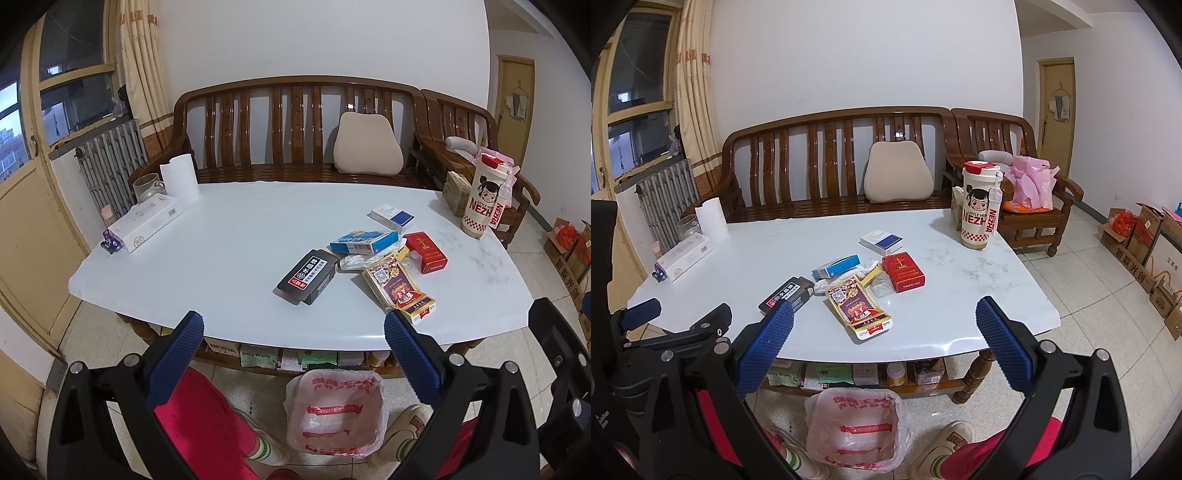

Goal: Collect trash

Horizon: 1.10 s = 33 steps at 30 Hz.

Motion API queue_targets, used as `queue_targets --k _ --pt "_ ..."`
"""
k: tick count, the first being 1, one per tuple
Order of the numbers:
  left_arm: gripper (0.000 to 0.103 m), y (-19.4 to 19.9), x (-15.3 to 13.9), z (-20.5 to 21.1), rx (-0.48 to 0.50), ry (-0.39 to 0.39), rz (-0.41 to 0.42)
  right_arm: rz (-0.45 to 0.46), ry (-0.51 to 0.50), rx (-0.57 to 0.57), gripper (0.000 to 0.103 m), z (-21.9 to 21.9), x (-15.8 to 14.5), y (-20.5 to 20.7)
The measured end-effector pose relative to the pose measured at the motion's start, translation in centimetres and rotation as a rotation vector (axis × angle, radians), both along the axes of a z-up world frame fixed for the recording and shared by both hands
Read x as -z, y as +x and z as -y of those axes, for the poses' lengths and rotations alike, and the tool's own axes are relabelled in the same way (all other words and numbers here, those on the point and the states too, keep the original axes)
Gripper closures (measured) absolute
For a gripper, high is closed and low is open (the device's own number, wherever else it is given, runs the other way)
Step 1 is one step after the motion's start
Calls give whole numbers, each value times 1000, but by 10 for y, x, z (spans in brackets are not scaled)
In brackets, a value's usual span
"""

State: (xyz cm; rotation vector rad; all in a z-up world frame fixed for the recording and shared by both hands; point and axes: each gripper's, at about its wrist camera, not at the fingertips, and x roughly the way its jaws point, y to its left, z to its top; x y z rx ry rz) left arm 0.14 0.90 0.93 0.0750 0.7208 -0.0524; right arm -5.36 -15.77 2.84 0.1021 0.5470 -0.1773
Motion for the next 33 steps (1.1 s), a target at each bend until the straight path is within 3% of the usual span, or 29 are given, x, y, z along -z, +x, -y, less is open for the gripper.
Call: queue_targets --k 33 --pt "7 0 -6 -9 -21 1 12 -4 0 -3 6 1 0 2"
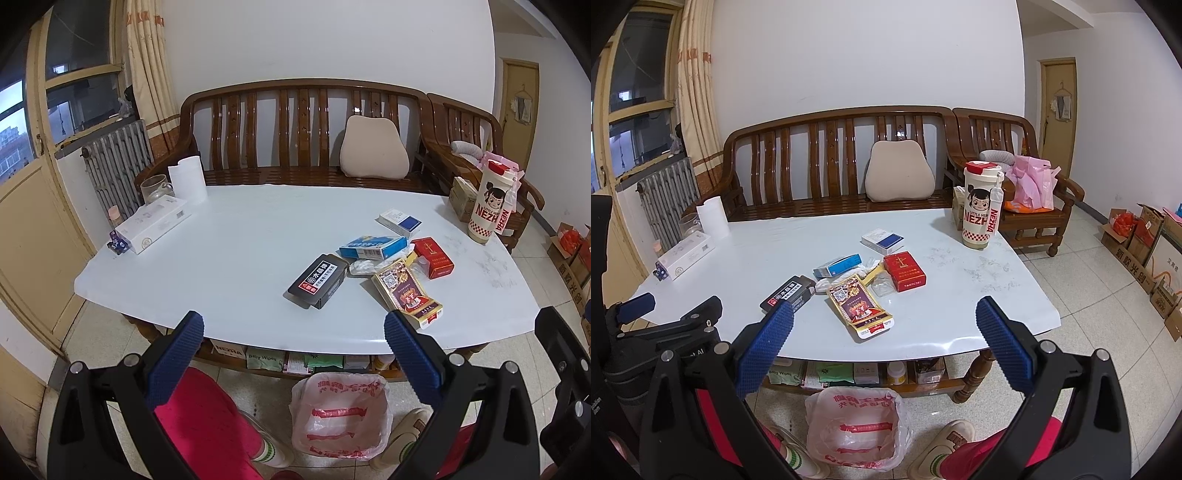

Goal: Collect trash

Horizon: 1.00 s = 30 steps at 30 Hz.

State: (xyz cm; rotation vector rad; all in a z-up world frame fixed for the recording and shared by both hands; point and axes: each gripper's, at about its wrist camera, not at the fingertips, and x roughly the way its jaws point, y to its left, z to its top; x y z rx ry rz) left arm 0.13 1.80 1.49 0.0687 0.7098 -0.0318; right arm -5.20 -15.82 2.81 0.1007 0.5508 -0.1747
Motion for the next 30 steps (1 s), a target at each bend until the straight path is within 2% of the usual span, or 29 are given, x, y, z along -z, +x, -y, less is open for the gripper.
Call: queue_targets --k 8,15,23,30 --pt "7 0 -8 -2 20 4 13 2 -4 1 6 1 -1 0" --pt "7 3 -10 -3 99 -48 -14 -1 -24 -7 6 4 -6 5" --pt "7 12 -12 10 186 37 -39 -35 -1 -80 6 17 -7 22" --pt "7 39 -3 10 275 104 -121 -119 -16 -165 6 41 -6 55"
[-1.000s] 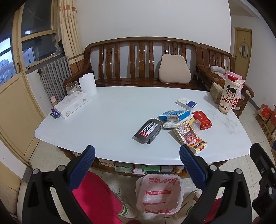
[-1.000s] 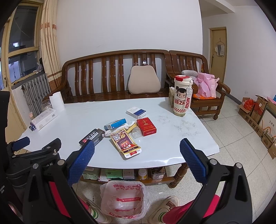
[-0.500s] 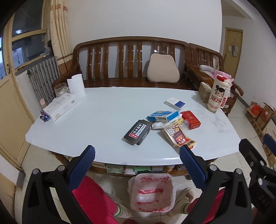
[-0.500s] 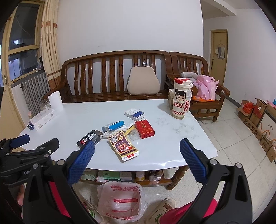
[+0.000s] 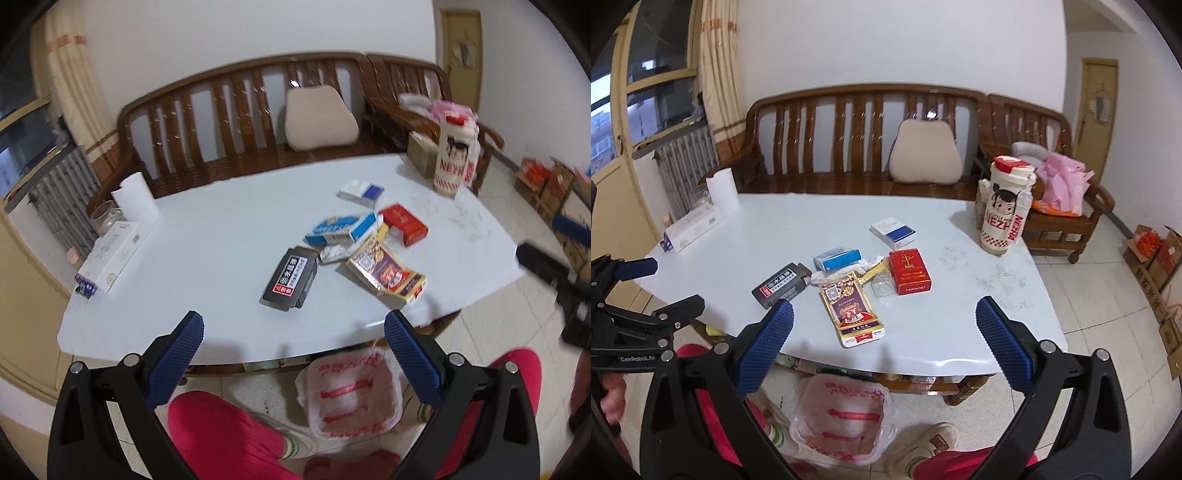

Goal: Collect trash
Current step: 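Reach the left tool to the black box while the right tool reaches the red cigarette pack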

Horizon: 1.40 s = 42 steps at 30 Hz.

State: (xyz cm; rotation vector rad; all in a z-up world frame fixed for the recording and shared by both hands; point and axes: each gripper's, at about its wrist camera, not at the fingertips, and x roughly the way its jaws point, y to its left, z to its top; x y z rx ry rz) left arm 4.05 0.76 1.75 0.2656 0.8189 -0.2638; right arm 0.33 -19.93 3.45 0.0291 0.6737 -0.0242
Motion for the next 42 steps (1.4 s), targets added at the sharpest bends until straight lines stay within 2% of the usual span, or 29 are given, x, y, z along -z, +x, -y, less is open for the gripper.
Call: queue_targets --k 3,7,12,16,21,24,29,38,42 --pt "7 11 4 4 61 44 -29 -32 10 -39 6 17 -2 17" --pt "7 30 9 14 135 107 -61 -64 -50 -75 6 30 -10 41" --pt "7 52 12 20 238 117 -158 -112 -82 -108 6 45 -19 66" --pt "7 71 15 27 281 140 -208 -159 -119 -141 6 51 -22 92" --pt "7 91 26 36 335 195 -265 -223 -84 -202 6 59 -19 128" --pt "7 103 38 41 350 223 -297 -276 -62 -230 6 61 -10 150" --pt "7 126 60 45 372 220 -395 -368 -64 -270 6 58 13 188" --pt "7 156 92 48 372 246 -468 -517 -9 -311 6 60 68 238" --pt "7 168 107 50 366 258 -493 -570 -29 -313 6 61 91 251"
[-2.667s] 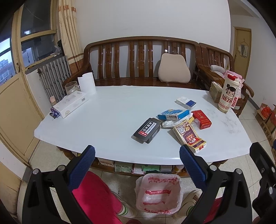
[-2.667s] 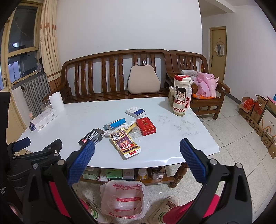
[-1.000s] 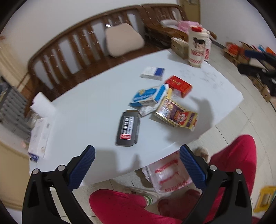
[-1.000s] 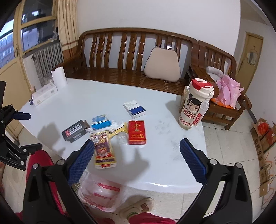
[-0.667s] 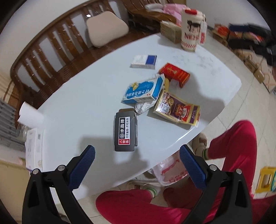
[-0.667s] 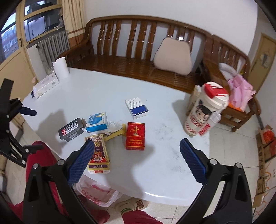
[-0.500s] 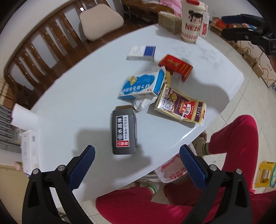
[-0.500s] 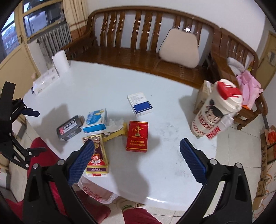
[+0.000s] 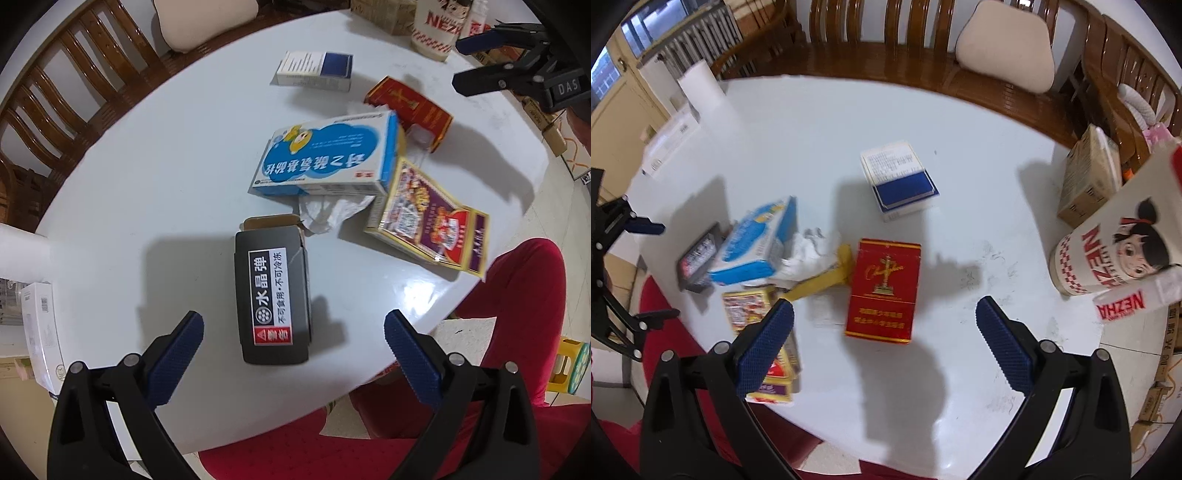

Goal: Collect trash
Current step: 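Reach the left tool to the black box while the right tool reaches the red cigarette pack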

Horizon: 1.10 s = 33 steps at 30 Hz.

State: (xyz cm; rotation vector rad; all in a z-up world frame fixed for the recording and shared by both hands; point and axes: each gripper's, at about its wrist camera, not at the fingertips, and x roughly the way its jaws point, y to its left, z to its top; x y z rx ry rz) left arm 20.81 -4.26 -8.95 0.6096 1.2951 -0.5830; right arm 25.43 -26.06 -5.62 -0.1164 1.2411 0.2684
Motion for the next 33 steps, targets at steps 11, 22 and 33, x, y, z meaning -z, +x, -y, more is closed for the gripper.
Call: queue_targets --k 11,22,33 --pt "7 22 34 2 4 17 -59 -104 -3 -28 13 -1 49 26" --pt "7 37 59 -4 -5 20 -132 -184 29 -18 23 12 73 43" --pt "7 51 69 -5 -46 22 -145 -158 -51 -40 31 7 76 46"
